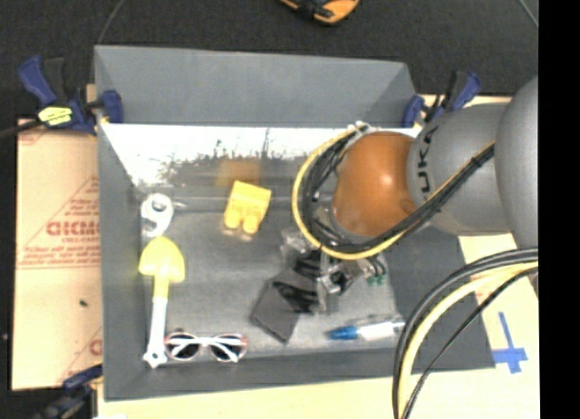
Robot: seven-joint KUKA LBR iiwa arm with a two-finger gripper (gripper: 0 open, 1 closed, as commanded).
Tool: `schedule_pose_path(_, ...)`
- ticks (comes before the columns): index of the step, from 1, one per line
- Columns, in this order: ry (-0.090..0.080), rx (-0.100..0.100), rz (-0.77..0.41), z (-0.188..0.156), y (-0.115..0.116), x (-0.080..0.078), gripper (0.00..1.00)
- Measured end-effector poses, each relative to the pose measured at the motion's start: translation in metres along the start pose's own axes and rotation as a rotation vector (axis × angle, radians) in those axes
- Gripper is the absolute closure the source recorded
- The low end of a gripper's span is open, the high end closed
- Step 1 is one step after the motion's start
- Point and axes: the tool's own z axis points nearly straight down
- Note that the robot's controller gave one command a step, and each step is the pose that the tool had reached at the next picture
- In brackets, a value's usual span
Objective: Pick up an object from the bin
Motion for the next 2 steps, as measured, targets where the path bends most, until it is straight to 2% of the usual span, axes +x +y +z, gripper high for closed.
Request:
schedule_pose_path(1, 0.018, -0.007, 0.594, -0.0018, 0.0480, 0.0153, 1.00)
schedule_pose_path(2, 0.018, -0.007, 0.593, -0.0017, 0.0477, 0.0152, 1.00)
